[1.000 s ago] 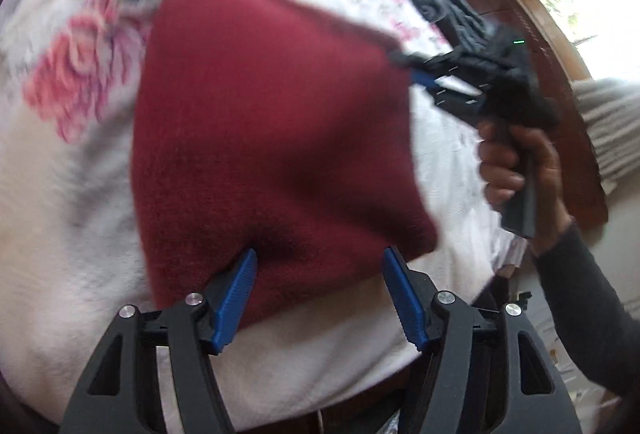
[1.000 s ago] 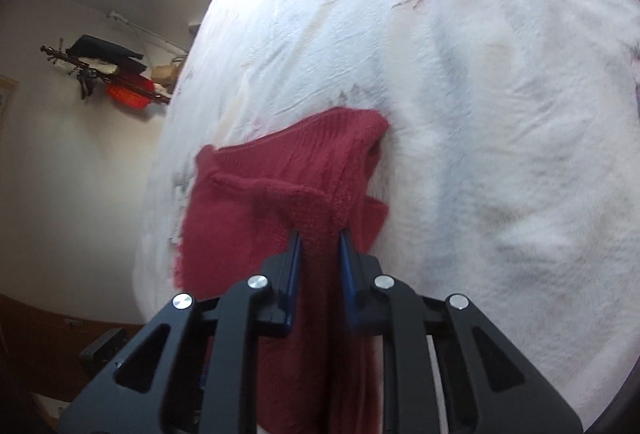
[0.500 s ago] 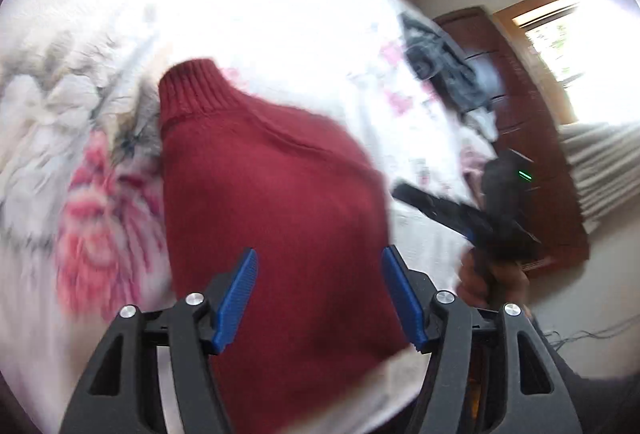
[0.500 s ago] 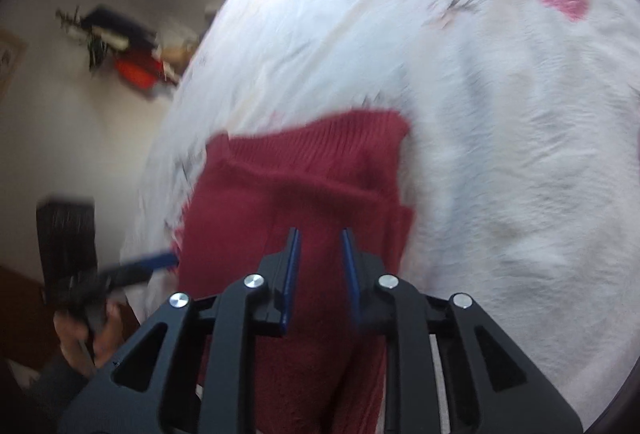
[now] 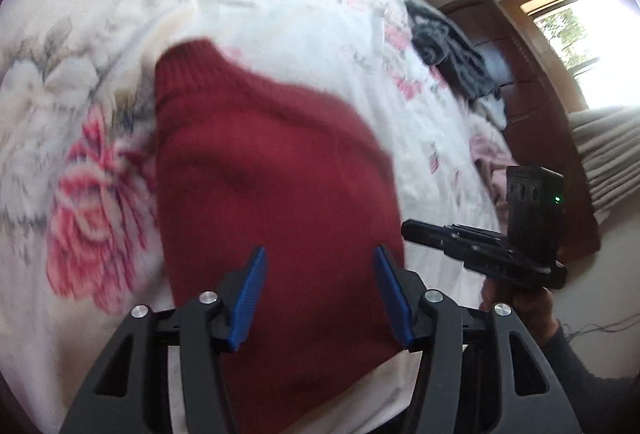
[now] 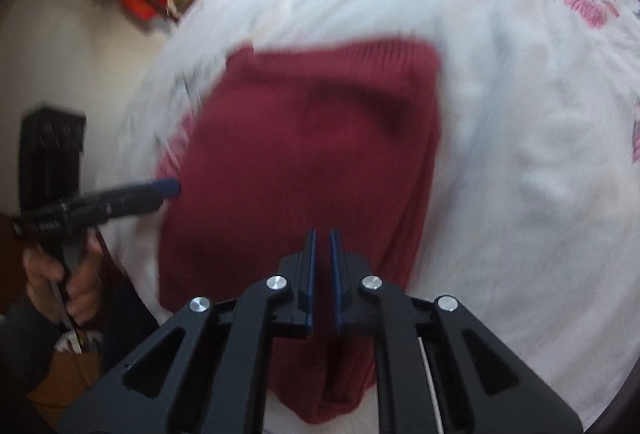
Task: Fold small clothes
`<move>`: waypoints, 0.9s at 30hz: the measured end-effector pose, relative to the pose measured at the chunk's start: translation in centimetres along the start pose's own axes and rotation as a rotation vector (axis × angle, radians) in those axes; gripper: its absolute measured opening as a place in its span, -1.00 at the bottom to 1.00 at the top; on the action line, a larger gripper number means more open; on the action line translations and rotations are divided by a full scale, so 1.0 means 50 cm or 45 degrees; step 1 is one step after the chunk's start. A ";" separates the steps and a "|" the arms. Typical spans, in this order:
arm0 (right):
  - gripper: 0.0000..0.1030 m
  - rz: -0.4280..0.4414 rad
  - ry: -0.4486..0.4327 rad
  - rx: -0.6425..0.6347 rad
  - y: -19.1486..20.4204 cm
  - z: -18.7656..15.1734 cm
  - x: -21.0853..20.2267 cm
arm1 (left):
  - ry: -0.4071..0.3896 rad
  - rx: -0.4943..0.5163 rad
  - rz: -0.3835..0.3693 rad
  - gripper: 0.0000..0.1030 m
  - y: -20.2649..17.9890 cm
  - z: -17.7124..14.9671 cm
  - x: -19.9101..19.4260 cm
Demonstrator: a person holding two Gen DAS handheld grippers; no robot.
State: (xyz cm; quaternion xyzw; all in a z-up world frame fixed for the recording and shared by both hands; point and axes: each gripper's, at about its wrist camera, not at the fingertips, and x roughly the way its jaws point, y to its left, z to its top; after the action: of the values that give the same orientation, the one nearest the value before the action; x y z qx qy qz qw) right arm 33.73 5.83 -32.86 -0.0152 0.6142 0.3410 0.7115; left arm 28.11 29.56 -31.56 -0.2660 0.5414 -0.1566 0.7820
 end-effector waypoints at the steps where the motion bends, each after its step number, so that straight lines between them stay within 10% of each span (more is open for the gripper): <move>1: -1.00 -0.056 0.014 -0.013 0.001 -0.010 0.021 | 0.006 -0.005 0.018 0.05 0.001 -0.007 0.017; 10: -0.84 -0.095 -0.070 -0.036 0.066 -0.046 -0.071 | -0.099 -0.024 -0.058 0.05 -0.044 -0.070 -0.066; 27: -0.75 -0.249 0.034 0.139 0.035 -0.157 -0.032 | 0.073 -0.059 0.109 0.17 -0.019 -0.227 -0.004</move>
State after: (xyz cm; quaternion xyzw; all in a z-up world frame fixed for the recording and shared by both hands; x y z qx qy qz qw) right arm 26.04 2.98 -32.68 -0.0409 0.6367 0.2359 0.7330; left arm 17.54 26.11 -33.95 -0.2560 0.5781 -0.1180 0.7658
